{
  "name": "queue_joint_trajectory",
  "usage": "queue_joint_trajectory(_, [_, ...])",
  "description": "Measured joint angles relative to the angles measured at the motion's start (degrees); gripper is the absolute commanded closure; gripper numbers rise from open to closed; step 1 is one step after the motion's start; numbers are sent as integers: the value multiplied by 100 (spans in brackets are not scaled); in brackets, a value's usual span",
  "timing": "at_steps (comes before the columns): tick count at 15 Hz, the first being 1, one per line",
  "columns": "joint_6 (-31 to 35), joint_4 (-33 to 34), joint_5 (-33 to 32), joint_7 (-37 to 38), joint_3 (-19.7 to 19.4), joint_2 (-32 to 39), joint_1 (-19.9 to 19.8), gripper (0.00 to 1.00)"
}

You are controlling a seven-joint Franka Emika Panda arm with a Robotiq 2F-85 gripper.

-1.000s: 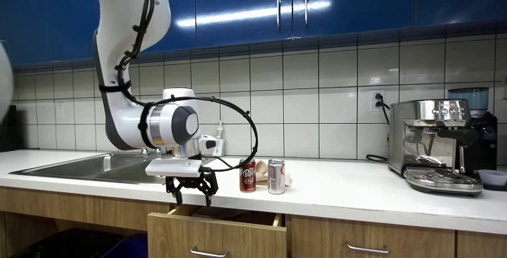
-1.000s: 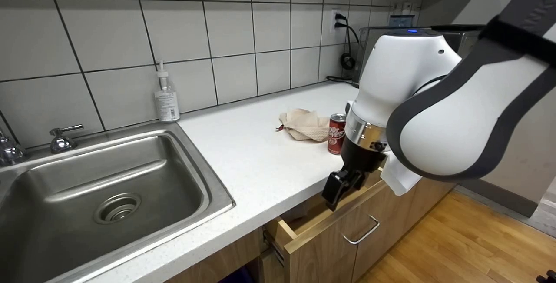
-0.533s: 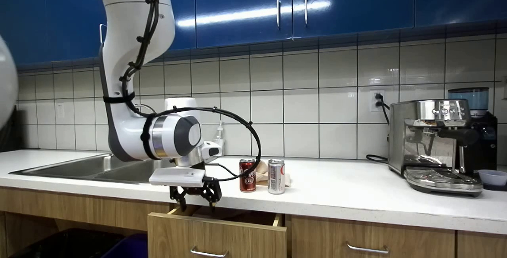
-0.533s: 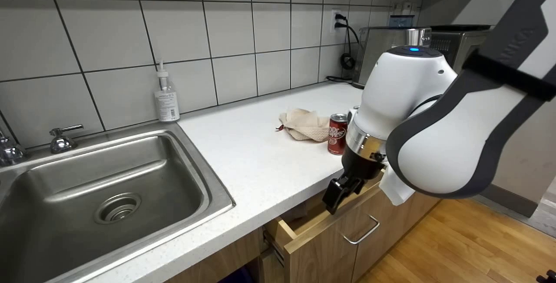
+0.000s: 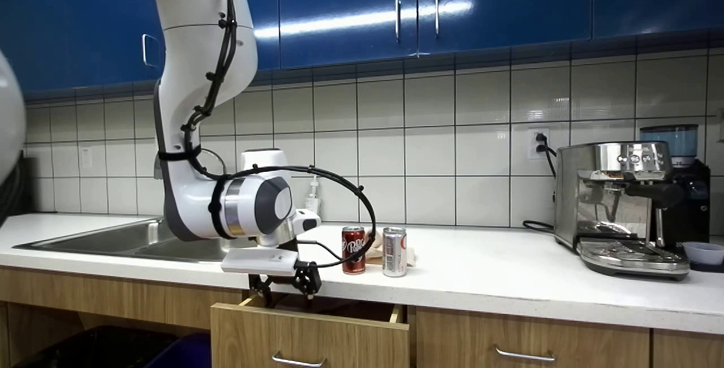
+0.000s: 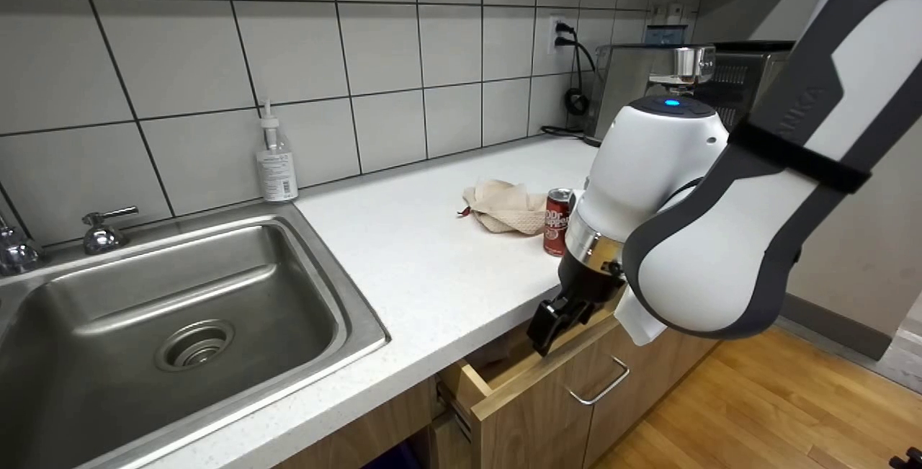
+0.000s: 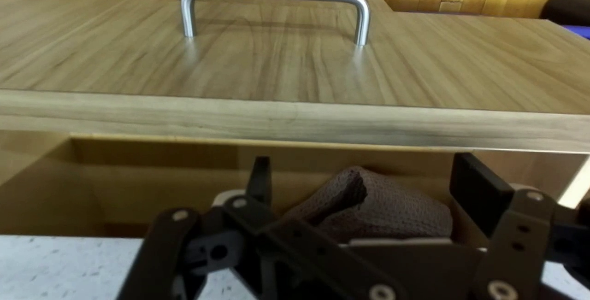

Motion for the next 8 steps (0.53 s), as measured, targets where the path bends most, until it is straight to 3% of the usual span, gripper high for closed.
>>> queue_joint_trajectory(8, [28,258,89,0,-3,325,-6,0])
